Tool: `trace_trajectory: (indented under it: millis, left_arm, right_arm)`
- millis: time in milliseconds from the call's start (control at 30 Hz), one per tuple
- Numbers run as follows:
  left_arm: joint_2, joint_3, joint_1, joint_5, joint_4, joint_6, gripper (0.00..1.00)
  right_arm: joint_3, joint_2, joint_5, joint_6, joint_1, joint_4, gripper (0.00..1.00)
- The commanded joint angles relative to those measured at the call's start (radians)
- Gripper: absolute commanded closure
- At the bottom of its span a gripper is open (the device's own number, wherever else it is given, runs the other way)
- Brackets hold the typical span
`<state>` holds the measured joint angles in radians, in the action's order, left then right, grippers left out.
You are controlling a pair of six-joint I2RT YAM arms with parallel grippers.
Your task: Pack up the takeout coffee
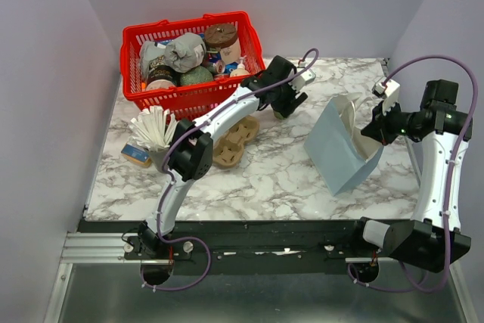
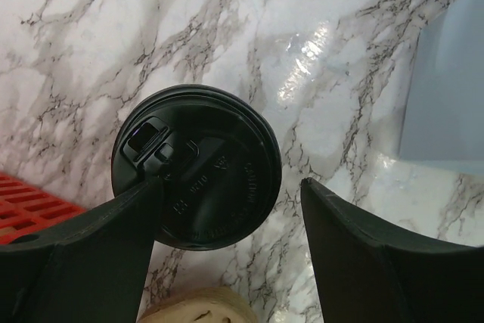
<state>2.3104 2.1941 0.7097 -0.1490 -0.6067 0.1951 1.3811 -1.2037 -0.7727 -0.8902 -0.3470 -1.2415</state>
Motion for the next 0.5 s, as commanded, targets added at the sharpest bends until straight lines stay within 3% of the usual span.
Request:
trace_trajectory:
  millis: [0,467]
  left_arm:
    - [-0.036,-0.031,0.022,-0.024,-0.045,0.007,0.19]
    - [0.041,0.088,0.022,0.046,-0.061,0.096,0.21]
  right_arm:
    - [-0.043,0.004,0.016,0.007,-0.004,0.0,1.0]
    - [-0.044,0.0,0.023,0.022,-0.004,0.017,0.99]
